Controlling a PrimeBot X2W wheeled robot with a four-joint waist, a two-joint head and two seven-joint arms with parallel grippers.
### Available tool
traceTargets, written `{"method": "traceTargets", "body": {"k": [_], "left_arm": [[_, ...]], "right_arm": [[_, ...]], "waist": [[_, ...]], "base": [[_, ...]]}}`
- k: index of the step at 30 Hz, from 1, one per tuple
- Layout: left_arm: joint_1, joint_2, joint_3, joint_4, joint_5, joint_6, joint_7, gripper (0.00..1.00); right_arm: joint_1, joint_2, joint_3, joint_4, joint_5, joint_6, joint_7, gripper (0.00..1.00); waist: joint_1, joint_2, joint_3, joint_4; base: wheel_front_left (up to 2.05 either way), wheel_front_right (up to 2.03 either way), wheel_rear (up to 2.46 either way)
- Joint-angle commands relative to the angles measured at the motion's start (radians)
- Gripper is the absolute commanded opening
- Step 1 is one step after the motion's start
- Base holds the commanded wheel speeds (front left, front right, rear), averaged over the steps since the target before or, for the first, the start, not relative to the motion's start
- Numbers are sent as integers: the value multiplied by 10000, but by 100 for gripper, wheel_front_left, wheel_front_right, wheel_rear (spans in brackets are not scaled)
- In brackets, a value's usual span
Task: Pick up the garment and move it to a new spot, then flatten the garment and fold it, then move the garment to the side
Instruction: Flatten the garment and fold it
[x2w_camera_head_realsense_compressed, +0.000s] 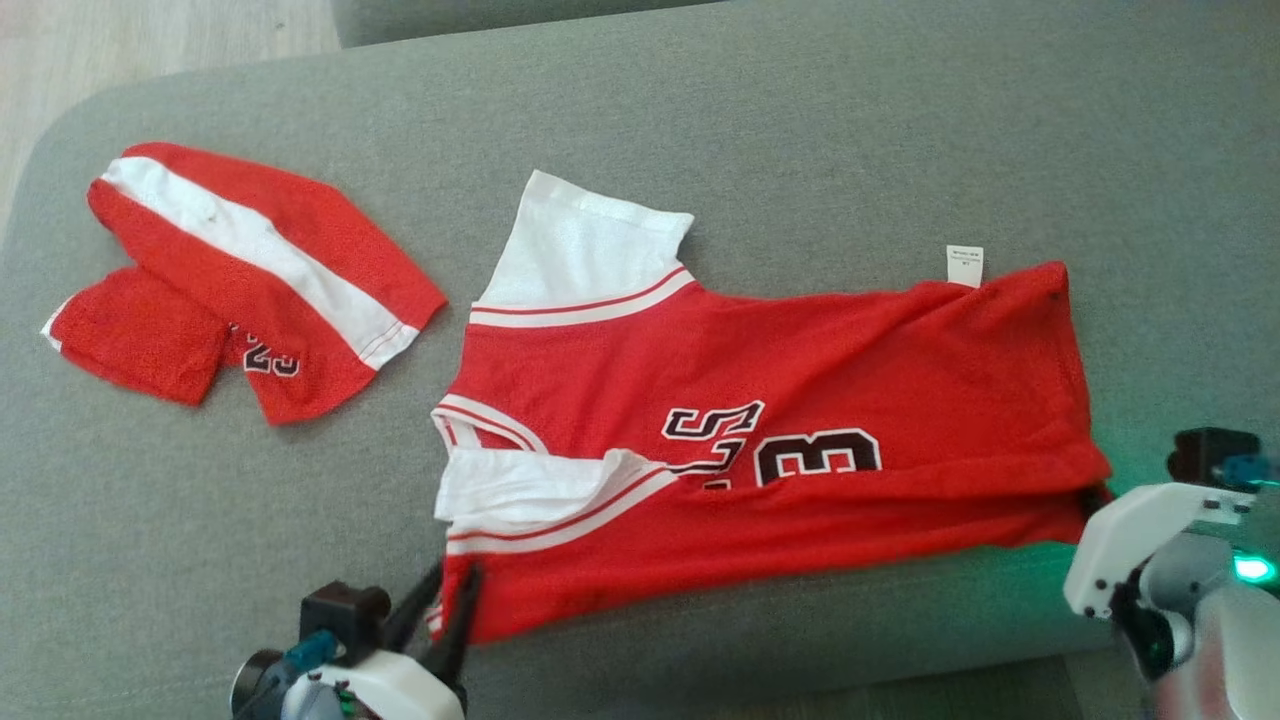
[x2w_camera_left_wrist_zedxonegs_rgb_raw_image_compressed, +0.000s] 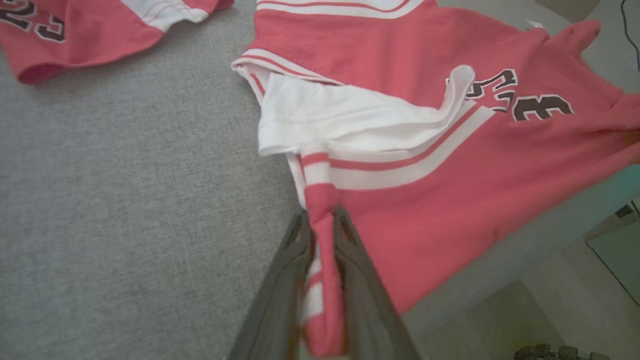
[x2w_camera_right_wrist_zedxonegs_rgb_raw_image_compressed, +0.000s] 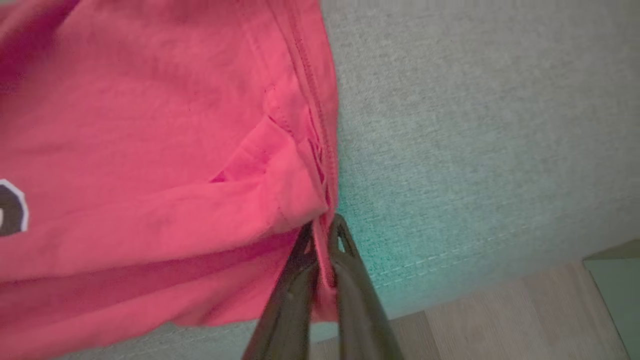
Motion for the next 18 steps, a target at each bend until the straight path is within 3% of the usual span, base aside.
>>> {"method": "traceTargets", "body": {"k": [1,7,18], "left_arm": [[-203,161,278,-346,-53,-4,-20,100],[-227,186,346,-552,-173,64,-124,100],[-597,-494,1565,-1979,-634,653,-930,100]], "right_arm": [[-77,-115,251,-577,159,-6,-1,100],[411,-114,626,-1911,700,-6,-193,100],[977,-113,1471,-3439,1106,-6,-2208,100]], "waist": [[0,-1,5,15],[0,-1,-19,31],[0,-1,-162,-52]], "base": [[0,0,0],[0,0,0],[0,0,0]]}}
